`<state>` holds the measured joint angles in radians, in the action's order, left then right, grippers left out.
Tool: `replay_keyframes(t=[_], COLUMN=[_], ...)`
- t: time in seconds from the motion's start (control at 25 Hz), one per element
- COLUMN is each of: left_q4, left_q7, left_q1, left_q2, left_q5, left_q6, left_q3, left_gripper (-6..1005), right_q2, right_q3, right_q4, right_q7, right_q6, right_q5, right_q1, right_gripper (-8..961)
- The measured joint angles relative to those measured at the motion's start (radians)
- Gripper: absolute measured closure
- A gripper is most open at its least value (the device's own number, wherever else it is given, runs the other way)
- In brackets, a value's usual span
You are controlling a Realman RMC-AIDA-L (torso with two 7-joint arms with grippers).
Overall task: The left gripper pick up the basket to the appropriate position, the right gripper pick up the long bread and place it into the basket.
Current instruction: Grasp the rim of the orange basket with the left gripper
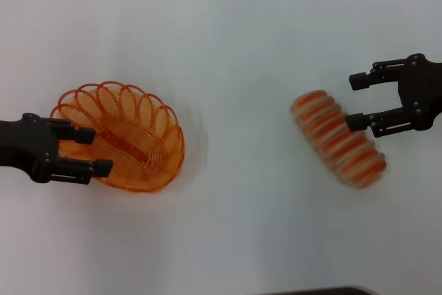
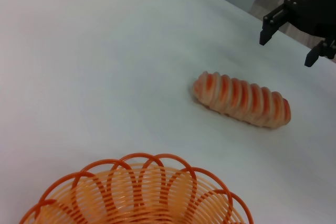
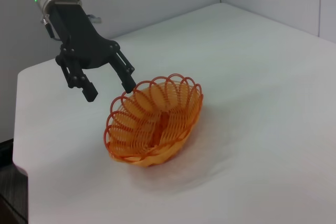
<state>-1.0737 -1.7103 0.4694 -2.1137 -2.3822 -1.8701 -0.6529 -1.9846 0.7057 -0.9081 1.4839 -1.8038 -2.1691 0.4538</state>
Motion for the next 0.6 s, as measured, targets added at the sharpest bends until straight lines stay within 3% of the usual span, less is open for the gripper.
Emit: replay_keyframes(t=[0.6], left_q4=[-0.003], left_q7=[0.0], left_q1=[0.002], left_q2=[0.005], left_q5=[0.0], left_q6=[-0.003], left_q3=[-0.001], left_gripper=[218], right_q2=[-0.004], right_q3=[0.001], right_q4=[0.0], right_q7=[0.005], right_q6=[0.001], right_q5=[0.0], right_q1=[0.002], right_gripper=[129])
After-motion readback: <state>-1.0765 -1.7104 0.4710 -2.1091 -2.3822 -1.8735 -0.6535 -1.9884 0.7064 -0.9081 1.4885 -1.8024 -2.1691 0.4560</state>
